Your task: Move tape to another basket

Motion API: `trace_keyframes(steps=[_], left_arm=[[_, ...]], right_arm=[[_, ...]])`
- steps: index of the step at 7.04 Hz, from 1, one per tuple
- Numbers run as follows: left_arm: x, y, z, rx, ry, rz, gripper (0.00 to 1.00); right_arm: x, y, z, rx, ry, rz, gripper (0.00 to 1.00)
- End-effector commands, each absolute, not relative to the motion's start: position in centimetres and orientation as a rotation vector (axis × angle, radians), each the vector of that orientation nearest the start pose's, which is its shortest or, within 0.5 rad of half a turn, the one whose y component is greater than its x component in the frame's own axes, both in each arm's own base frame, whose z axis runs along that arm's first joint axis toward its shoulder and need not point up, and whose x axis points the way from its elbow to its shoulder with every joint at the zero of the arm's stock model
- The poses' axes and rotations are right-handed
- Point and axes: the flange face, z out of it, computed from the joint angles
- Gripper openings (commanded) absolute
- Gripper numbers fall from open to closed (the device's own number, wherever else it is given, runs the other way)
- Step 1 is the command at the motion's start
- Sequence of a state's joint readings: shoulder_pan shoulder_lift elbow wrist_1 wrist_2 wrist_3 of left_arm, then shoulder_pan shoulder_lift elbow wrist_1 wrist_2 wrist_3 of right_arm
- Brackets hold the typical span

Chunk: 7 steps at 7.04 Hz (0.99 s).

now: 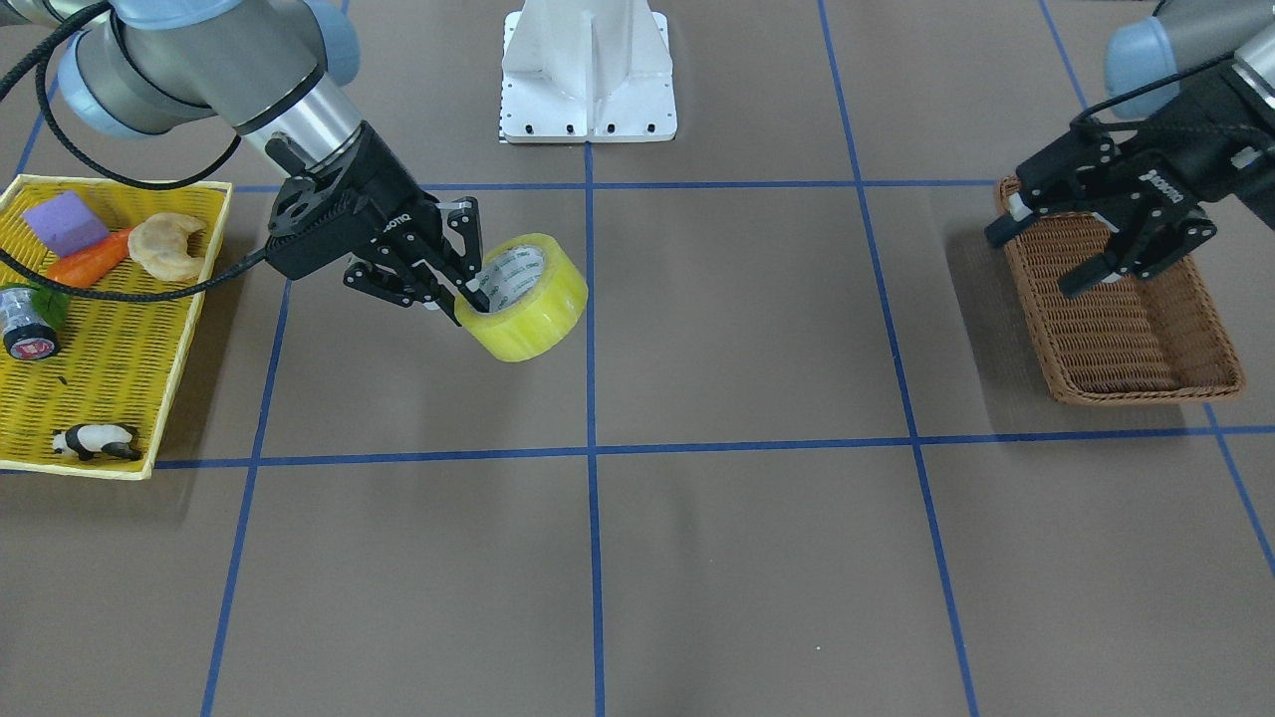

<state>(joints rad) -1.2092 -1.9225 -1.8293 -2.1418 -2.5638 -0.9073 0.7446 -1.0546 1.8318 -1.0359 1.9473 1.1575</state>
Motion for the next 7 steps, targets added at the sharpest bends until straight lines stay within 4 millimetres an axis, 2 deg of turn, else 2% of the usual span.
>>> trace_keyframes(steps=[1, 2, 3, 4, 5, 6, 7], left_arm=[[19.7, -51.4, 24.7, 0.360, 1.386, 0.247, 0.99], [21.7, -50.0, 24.2, 0.371, 1.415, 0.309, 0.99], [22.4, -49.5, 23.8, 0.384, 1.429, 0.336, 0.99], [23.6, -48.8, 22.9, 0.375, 1.454, 0.350, 0.99], [23.6, -48.6, 21.4, 0.345, 1.495, 0.301, 0.98], [24.3, -47.9, 20.9, 0.296, 1.527, 0.266, 0.98], [24.9, -48.5, 20.3, 0.322, 1.528, 0.157, 0.98]], right_arm=[[-40.6, -45.8, 16.2, 0.508, -1.327, 0.041, 0.00], [-42.0, -44.9, 14.9, 0.525, -1.342, 0.054, 0.00], [-42.8, -44.2, 13.5, 0.524, -1.366, 0.073, 0.00], [-44.3, -42.9, 13.0, 0.540, -1.370, 0.081, 0.00], [-45.4, -41.7, 12.9, 0.563, -1.373, 0.094, 0.00], [-46.5, -40.7, 12.6, 0.577, -1.371, 0.105, 0.00], [-47.5, -39.7, 11.8, 0.556, -1.388, 0.140, 0.00]])
